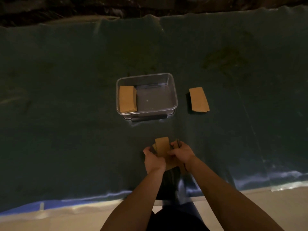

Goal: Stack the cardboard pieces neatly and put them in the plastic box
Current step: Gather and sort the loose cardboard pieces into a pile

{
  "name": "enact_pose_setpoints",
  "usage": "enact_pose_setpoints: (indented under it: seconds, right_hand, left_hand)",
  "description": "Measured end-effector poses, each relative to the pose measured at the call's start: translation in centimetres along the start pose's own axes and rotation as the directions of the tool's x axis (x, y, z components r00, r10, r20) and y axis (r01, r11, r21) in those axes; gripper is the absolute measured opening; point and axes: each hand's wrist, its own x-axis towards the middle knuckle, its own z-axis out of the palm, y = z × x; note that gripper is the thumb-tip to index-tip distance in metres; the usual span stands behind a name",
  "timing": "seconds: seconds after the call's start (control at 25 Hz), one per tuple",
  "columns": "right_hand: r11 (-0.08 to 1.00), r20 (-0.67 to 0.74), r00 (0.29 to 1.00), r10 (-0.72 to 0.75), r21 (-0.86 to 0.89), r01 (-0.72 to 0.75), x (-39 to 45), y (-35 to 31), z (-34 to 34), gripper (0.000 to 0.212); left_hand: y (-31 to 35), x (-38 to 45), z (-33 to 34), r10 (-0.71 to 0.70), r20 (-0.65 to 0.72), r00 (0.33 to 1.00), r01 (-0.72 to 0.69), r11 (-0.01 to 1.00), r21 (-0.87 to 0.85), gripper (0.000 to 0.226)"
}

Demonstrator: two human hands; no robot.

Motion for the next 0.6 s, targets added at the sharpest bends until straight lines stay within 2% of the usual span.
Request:
enact_pose_setpoints:
  seconds: [0.08, 0.16, 0.28, 0.32, 0.4, 0.48, 0.6]
  right_hand:
    - [0.998, 0.014, 0.999, -0.038, 0.047, 0.038, -0.1, -0.2, 0.5, 0.029]
    - [0.994, -0.051, 0.994, -0.098, 0.051, 0.101, -0.1, -0.6, 0.7, 0.032]
    - [0.977, -0.096, 0.988, -0.120, 0.165, 0.135, 0.0, -1.2, -0.2, 0.034]
    - [0.966, -0.065, 0.992, -0.109, 0.230, 0.121, 0.1, -1.4, -0.7, 0.035]
    - [0.929, 0.088, 0.993, -0.073, 0.370, 0.036, 0.2, -1.8, -1.3, 0.038]
    - [0.908, 0.244, 0.968, -0.052, 0.415, -0.055, 0.0, -2.3, -1.3, 0.039]
    - [0.889, 0.306, 0.951, -0.049, 0.447, -0.098, -0.3, -3.1, -0.5, 0.039]
  left_hand:
    - [0.2, 0.7, 0.2, -0.049, 0.067, 0.996, 0.054, 0.997, -0.063, 0.041]
    - [0.6, 1.3, 0.0, -0.094, 0.164, 0.982, 0.116, 0.985, -0.131, 0.026]
    - [1.4, 2.1, -2.0, -0.087, 0.300, 0.950, 0.175, 0.943, -0.282, 0.029]
    - [1.6, 2.4, -2.9, -0.067, 0.355, 0.932, 0.193, 0.923, -0.332, 0.031]
    - [2.2, 2.8, -4.6, -0.009, 0.476, 0.879, 0.224, 0.890, -0.397, 0.032]
    - [3.0, 2.8, -5.7, 0.035, 0.547, 0.836, 0.231, 0.883, -0.409, 0.032]
    - [4.1, 2.2, -6.1, 0.072, 0.567, 0.821, 0.195, 0.897, -0.396, 0.031]
